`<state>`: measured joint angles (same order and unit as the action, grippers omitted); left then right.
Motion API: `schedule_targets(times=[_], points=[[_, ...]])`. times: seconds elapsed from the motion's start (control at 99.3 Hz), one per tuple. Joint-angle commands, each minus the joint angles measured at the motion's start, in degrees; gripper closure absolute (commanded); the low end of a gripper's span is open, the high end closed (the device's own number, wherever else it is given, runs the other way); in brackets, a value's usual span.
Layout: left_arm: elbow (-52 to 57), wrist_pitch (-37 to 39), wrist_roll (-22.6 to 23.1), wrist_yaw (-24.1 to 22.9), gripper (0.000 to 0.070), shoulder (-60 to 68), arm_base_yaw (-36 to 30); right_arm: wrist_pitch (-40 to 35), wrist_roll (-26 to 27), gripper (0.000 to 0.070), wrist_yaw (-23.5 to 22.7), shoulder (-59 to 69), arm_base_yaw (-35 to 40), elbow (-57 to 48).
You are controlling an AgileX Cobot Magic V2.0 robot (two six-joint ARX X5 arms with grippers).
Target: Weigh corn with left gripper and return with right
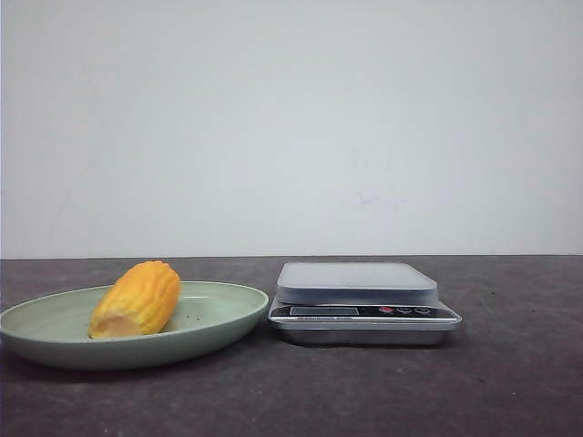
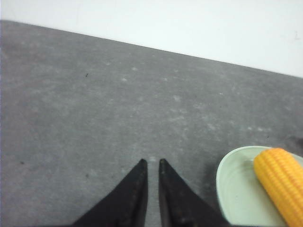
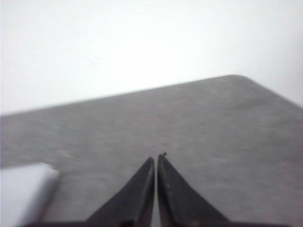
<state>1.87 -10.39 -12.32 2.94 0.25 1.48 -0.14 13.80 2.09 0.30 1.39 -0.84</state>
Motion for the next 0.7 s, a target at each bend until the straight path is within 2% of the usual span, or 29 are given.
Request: schedule_targets(times=[0.0,0.05,0.121,0.181,0.252,0.312,0.363,0.463,0.624,0.695], points=[[0.59,-0.35,-4.17,0.13,0.07,-0.09,0.04,1.97,5.81,0.0696,-3.23,-0.09,-0.07,0.09],[1.11,-0.42,-6.01,0.2,0.07,-0.09,0.04,3.19,7.3,0.0696,-4.85,-0.09,-0.07,0.07],[2.67,-0.28,-12.81,2.36,0.07,-0.09,0.04,4.39,9.31,0.0696,-8.68,-0.09,-0.07,-0.31],[4.87,-0.35,-16.31,5.92,0.0698,-0.02,0.04,4.17,9.88,0.0696,-13.88,-0.09,-0.07,-2.03],[8.61,-0.72,-18.21,11.26,0.0695,0.2,0.02,2.49,9.81,0.0697,-18.91,-0.02,-0.07,-5.73],[12.87,-1.79,-19.61,14.01,0.0694,1.31,0.0,-0.74,9.25,0.0697,-20.13,0.48,-0.07,-9.94],[17.44,-3.89,-20.81,14.51,0.0693,3.3,0.0,-4.9,7.08,0.0697,-20.04,2.14,-0.07,-15.1],[28.44,-9.94,-18.97,14.97,0.0694,10.4,0.0,-11.78,1.11,0.0697,-20.06,8.31,-0.09,-25.64],[46.62,-20.06,-9.9,19.17,0.0694,24.3,0.0,-23.5,-5.4,0.0697,-20.04,20.41,-0.07,-43.21],[53.55,-25.0,-6.32,18.97,0.0695,29.16,-0.09,-28.52,-7.04,0.0697,-20.04,25.03,-0.09,-50.45]])
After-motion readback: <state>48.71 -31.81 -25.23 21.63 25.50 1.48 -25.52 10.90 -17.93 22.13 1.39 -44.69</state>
